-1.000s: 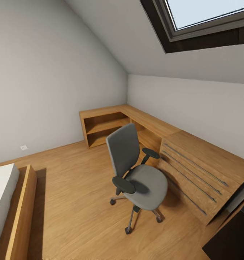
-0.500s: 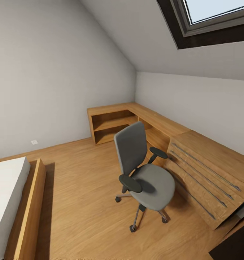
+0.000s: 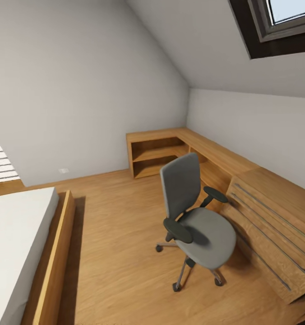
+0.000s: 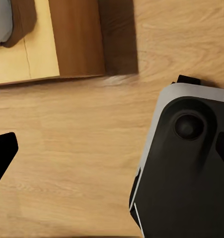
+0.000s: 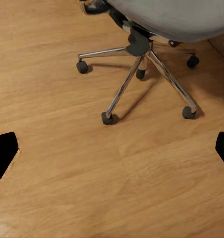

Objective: In the bedroom, organize the workspace by keeping the computer under the desk, ensuring the monitor is on the desk, placing the keyboard on the desk next to the monitor, placing the mouse on the desk next to the keyboard, moving the folder from the swivel chair onto the desk next to the mouse, stacking the notebook on top of the folder with the pen on top of the notebook, and positioning the swivel chair next to the desk.

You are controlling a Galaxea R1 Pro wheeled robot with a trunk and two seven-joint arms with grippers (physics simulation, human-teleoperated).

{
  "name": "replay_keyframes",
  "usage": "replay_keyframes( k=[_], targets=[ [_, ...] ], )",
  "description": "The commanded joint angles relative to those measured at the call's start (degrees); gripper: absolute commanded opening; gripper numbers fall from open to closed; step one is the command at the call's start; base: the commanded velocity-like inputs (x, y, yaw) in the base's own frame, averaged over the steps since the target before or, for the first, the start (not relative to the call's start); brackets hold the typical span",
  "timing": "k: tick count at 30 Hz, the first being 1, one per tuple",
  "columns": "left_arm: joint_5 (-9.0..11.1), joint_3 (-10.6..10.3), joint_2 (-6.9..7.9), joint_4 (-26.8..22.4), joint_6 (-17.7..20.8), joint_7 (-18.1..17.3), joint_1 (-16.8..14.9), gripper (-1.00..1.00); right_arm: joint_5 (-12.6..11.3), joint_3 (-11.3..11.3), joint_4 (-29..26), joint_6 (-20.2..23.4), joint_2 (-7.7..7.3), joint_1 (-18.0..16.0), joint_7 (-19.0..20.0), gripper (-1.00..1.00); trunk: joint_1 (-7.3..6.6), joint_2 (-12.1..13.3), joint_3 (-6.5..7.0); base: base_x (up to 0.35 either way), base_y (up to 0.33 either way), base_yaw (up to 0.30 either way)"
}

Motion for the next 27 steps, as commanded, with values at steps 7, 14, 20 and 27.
replay_keyframes(
  k=[7, 14, 20, 27],
  targets=[
    [0.55, -0.49, -0.01, 0.04, -0.23, 0.22, -0.05, 1.00, -0.26, 0.25, -2.06, 0.03, 0.23, -3.58, -0.97, 1.00, 0.01, -0.05, -0.07, 0.000, 0.000, 0.282],
    [0.54, -0.70, -1.15, -0.22, -0.52, 0.22, -0.05, 1.00, -0.26, -5.41, -1.83, -1.44, 0.28, -5.06, -3.17, 1.00, 0.01, -0.05, -0.07, 0.000, 0.000, 0.284],
    [0.68, -0.50, -1.11, -7.33, -1.20, 0.26, -0.05, 1.00, -0.22, -6.47, -1.96, -1.35, 0.30, -5.10, -3.28, 1.00, 0.01, -0.05, -0.07, 0.000, 0.000, 0.286],
    [1.81, 0.96, -0.88, -18.28, -3.16, 0.34, -0.05, 1.00, 0.01, -6.68, -2.34, 2.42, 1.90, -5.98, -3.01, 1.00, 0.01, -0.05, -0.07, 0.000, 0.000, 0.286]
  ],
)
